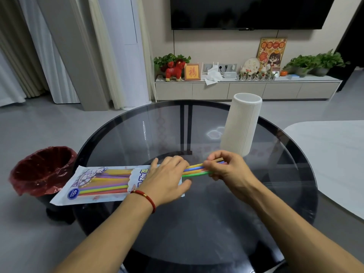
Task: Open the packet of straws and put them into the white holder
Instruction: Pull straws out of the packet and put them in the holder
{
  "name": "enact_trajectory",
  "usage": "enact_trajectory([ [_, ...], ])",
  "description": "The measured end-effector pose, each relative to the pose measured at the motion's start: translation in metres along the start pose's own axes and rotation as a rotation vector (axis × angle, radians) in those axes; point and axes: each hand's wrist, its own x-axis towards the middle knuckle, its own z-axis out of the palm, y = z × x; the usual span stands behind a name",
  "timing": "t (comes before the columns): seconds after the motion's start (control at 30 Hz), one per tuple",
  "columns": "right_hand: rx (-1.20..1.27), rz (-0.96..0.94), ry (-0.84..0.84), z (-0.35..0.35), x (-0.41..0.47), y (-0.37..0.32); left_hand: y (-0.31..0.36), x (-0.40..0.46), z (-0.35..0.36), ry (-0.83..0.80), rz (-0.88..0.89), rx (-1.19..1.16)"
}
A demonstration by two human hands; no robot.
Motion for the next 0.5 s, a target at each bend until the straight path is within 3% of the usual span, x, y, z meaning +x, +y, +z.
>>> enact_trajectory([
  [0.17,0.459,0.057,0.192,-0.031,0.005,-0.011,-0.007,0.001,0.003,0.002,-0.059,0.027],
  [0.23,0.533,0.069,0.258,-0.030,0.005,-0.011,-0.007,0.002,0.005,-0.017,-0.063,0.065],
  [0.3,0.534,0.095,0.262,-0.022,0.004,-0.008,-0.006,0.002,0.006,-0.024,-0.068,0.080],
  [0.4,0.466,0.152,0.127,-0.004,-0.002,-0.003,-0.002,0.002,0.007,-0.011,-0.074,0.081],
  [0.5,0.291,0.137,0.051,0.017,-0.008,0.006,0.004,0.001,0.010,-0.003,-0.055,0.071],
])
